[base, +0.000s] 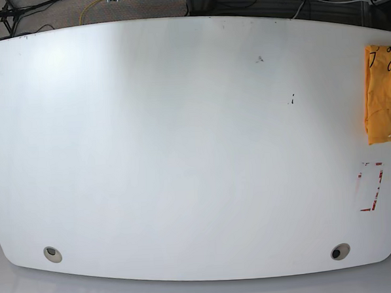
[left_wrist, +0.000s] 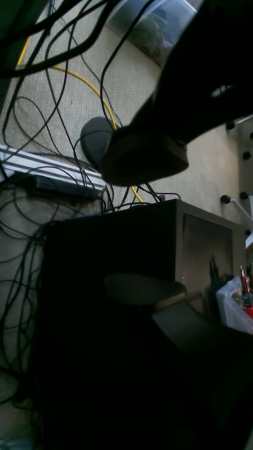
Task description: Fold the T-shirt properly
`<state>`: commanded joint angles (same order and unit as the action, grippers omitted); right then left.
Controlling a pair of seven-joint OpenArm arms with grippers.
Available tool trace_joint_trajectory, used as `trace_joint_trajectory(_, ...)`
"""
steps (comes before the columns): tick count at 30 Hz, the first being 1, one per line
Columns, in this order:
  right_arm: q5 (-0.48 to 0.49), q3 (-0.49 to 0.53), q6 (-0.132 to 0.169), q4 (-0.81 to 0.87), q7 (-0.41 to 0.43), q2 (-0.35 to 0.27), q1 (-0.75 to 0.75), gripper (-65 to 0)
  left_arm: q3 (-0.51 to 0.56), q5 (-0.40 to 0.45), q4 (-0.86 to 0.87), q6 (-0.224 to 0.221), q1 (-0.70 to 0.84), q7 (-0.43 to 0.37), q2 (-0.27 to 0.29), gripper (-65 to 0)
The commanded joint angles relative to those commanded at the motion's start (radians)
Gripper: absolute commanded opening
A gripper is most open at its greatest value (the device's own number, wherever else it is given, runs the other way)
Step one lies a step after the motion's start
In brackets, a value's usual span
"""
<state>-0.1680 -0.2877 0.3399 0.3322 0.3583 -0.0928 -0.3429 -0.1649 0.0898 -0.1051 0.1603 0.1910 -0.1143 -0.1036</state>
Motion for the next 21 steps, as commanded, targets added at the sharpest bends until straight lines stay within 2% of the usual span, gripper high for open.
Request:
trace_joint_trajectory(6,-0.037,0.0,-0.043,-0.009,-0.051,0.003,0.017,-50.4,0.0,0.0,0.006,-0.015,-0.003,0.008,0.0,-26.1)
trace_joint_trajectory(12,-0.081,0.0,-0.064,-0.012,-0.057,0.017,0.04,-50.4,0.0,0.0,0.005,-0.015,-0.003,0.017,0.002,-26.1)
trace_joint_trajectory(21,-0.144,0.0,-0.069,-0.012,-0.057,0.035,0.041,-50.4,0.0,-0.002,-0.002,-0.015,-0.003,0.011,0.002,-26.1)
